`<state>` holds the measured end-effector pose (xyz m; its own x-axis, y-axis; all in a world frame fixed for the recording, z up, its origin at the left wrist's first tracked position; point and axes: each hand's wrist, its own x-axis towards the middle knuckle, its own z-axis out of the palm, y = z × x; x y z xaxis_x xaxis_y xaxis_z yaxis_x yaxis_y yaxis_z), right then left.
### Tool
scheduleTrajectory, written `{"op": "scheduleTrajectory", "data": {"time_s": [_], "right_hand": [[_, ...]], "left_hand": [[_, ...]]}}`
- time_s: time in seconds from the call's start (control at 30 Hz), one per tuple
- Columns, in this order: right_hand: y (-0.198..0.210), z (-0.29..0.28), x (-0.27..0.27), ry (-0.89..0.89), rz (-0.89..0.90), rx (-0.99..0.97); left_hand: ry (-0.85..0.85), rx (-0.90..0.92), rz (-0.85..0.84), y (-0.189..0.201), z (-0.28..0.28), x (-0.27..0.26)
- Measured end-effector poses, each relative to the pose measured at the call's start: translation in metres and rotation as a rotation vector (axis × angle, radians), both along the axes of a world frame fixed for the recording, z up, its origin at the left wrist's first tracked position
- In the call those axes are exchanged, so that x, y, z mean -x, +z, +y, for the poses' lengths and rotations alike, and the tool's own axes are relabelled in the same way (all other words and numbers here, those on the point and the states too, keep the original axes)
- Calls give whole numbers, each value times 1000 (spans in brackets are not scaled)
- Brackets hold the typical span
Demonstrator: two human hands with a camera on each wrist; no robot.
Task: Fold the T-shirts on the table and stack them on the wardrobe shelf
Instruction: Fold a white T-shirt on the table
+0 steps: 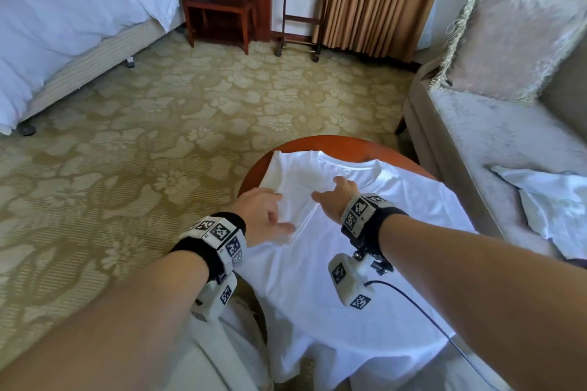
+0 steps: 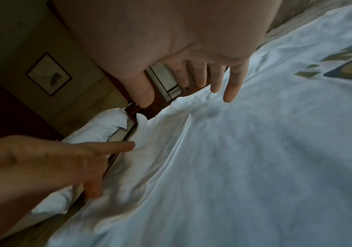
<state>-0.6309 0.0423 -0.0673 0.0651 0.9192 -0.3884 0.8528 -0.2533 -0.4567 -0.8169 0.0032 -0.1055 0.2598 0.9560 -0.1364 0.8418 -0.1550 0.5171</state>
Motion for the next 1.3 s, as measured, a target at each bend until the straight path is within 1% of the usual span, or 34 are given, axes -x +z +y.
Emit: {"op": "scheduleTrajectory", "data": {"time_s": [0.13, 0.2, 0.27, 0.37, 0.47, 0.57, 0.63, 0.67, 0.73, 0.8, 0.87, 0.97, 1.03, 1.1, 1.13, 1.17, 1.23, 1.3], "right_hand": [[-17, -7, 13, 274, -103, -41], [-26, -9, 22, 381, -140, -36], [-33, -11, 27, 440, -184, -8], [-42, -12, 29, 476, -244, 38], [-43, -10, 27, 475, -264, 24], [-41, -7, 24, 453, -263, 41], [-39, -9, 22, 433, -250, 60], [-39, -10, 19, 414, -238, 65], [-33, -10, 10, 343, -202, 54], [-24, -8, -8, 239, -176, 50], [-16, -6, -32, 140, -192, 72], [-1, -6, -79, -39, -213, 74], [12, -10, -113, -141, -212, 108], [21, -14, -151, -207, -202, 178], [22, -15, -172, -262, -194, 206], [21, -18, -192, -354, -143, 200], [20, -28, -224, -472, -28, 162], [4, -31, -259, -503, 55, 192]], "left_hand": [[103, -96, -30, -6, 2, 9], [141, -63, -33, -8, 2, 11], [158, -13, 48, -7, 3, 11], [138, -51, 255, -7, 4, 10], [176, -42, 390, -7, 6, 10], [295, -9, 478, -4, 10, 6], [351, -24, 464, -3, 15, 4], [349, -52, 442, -3, 17, 3], [283, -75, 411, -3, 22, -2], [200, -10, 401, 0, 26, -10], [167, 99, 453, 3, 30, -20], [225, 172, 555, 8, 36, -38], [297, 206, 577, 14, 42, -52], [365, 195, 524, 21, 48, -74], [384, 174, 484, 25, 50, -89], [391, 156, 438, 28, 52, -105], [379, 146, 329, 34, 53, -145], [330, 151, 212, 37, 54, -187]]}}
